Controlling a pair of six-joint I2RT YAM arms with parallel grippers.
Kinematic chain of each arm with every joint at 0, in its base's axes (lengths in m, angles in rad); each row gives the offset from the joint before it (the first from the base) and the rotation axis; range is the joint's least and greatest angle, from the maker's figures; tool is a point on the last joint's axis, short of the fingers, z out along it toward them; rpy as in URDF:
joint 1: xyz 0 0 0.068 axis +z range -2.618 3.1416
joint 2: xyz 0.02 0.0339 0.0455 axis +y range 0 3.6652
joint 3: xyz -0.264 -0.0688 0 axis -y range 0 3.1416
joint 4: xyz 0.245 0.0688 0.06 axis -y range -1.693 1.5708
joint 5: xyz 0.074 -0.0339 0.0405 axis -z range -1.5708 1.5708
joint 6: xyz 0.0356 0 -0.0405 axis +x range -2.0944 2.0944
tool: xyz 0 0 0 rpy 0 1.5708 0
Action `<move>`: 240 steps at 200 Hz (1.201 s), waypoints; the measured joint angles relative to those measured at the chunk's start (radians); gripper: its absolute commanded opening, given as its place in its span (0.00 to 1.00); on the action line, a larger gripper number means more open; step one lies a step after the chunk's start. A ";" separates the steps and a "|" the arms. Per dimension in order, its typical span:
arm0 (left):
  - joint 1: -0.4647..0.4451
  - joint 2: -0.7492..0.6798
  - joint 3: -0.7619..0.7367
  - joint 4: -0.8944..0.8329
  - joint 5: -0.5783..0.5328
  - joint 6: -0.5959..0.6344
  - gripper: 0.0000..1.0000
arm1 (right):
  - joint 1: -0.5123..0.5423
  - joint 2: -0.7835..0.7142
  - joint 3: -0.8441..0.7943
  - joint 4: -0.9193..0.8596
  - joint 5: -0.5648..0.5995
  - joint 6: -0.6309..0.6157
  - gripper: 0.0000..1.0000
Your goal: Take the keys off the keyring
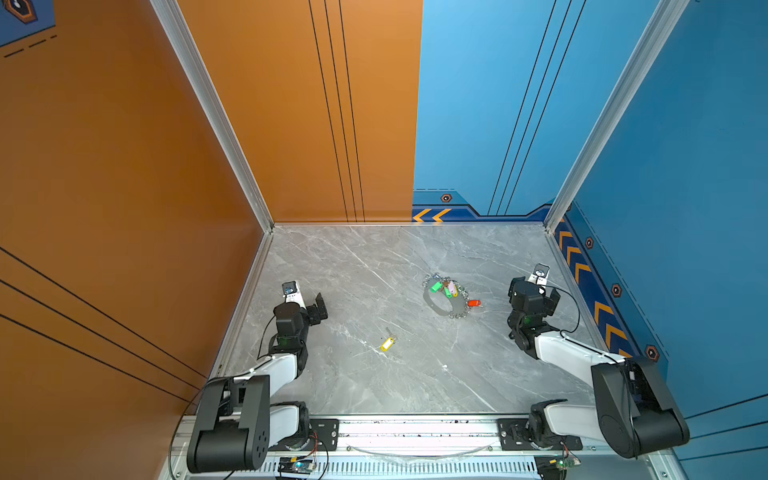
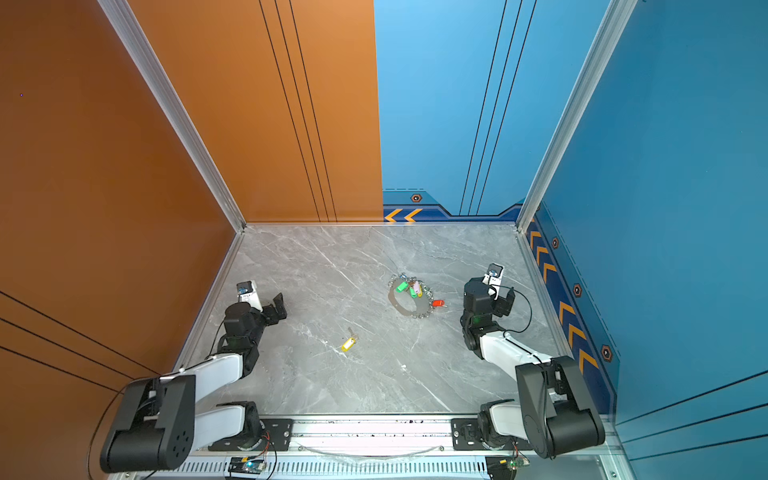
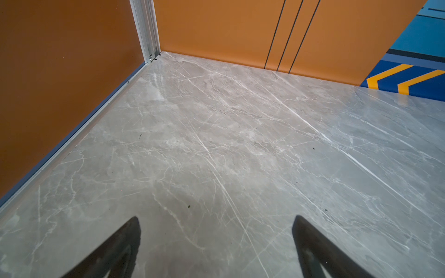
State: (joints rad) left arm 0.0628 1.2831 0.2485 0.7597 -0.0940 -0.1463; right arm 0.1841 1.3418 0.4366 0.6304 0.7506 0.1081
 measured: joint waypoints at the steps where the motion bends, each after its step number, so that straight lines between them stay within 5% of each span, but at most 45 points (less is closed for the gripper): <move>1: 0.000 0.003 0.000 0.003 0.000 0.000 0.98 | 0.000 0.002 -0.002 0.003 -0.001 -0.002 0.91; 59: 0.030 0.216 0.003 0.242 0.097 0.040 0.98 | 0.012 0.151 -0.116 0.266 -0.121 -0.077 0.96; 134: 0.028 0.295 0.032 0.336 0.164 0.072 0.98 | -0.116 0.193 -0.095 0.300 -0.385 -0.056 1.00; 240: 0.028 0.295 0.034 0.338 0.167 0.076 0.98 | -0.090 0.197 -0.095 0.333 -0.407 -0.056 1.00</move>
State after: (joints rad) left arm 0.0906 1.5780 0.2829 1.0973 0.0734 -0.0708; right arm 0.0937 1.5387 0.3412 0.9630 0.3435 0.0517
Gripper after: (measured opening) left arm 0.981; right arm 0.999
